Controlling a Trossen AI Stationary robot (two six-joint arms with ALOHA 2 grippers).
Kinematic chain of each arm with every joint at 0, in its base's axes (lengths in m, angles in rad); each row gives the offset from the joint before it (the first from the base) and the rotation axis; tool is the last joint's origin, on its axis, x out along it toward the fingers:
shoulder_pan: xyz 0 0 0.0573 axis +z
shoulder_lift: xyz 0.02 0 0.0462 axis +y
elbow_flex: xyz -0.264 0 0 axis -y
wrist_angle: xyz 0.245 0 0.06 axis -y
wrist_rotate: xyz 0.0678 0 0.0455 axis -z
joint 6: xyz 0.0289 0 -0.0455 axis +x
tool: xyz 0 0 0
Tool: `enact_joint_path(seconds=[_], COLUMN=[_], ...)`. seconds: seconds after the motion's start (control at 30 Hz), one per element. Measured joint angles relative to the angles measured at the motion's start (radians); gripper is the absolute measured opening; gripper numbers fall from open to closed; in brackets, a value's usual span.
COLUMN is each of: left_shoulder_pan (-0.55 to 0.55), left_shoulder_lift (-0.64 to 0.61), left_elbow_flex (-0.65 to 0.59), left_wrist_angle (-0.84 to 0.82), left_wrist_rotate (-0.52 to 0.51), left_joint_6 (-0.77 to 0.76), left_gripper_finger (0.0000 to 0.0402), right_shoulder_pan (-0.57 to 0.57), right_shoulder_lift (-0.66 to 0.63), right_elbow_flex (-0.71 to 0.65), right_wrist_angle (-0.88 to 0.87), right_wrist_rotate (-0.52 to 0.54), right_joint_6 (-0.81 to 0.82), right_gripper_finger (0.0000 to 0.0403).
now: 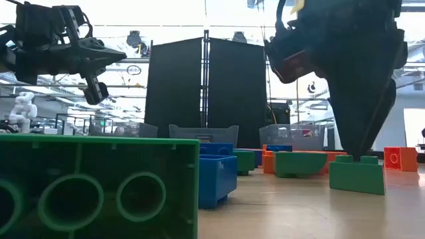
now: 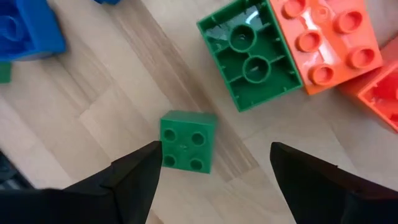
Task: Sort blocks
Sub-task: Put the green game piece into the left black bin
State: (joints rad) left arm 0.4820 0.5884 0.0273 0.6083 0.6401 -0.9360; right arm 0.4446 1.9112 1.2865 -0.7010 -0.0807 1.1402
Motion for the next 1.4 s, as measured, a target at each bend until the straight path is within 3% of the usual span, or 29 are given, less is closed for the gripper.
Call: enact_joint_path(seconds=[0.73,1.03,1.17,1.33,1.4], left_shoulder_pan=[0.000,0.000,0.000,0.000,0.000], left_shoulder_lift=[0.000,0.000,0.000,0.000,0.000], left_elbow_flex=[0.000,0.000,0.000,0.000,0.000], left_wrist_angle=[-0.024,-0.029,-0.042,-0.051,-0.051], left_wrist_rotate=[-0.002,-0.002,-0.002,-0.002,-0.006], left_joint_6=[0.034,0.038,0.053,0.062,0.062], left_gripper_finger=[0.0000,0.0000,0.0000,0.0000,0.0000], right_shoulder_pan=[0.016,0.025,0.024,0.023,0.021], right_shoulder_lift=[0.001,0.071,0.078,0.079,0.079], right_elbow_flex=[0.000,0.004,0.006,0.005,0.004], right_wrist_angle=[0.055,0.108,0.068,0.044,0.045], right_wrist_rotate=[0.003,-0.031,-0.029,-0.025,-0.032], right_joint_6=[0.044,0.047,0.053,0.050,0.051], right_gripper_finger=[0.0295,0.0292,0.0253,0.0128,0.0114])
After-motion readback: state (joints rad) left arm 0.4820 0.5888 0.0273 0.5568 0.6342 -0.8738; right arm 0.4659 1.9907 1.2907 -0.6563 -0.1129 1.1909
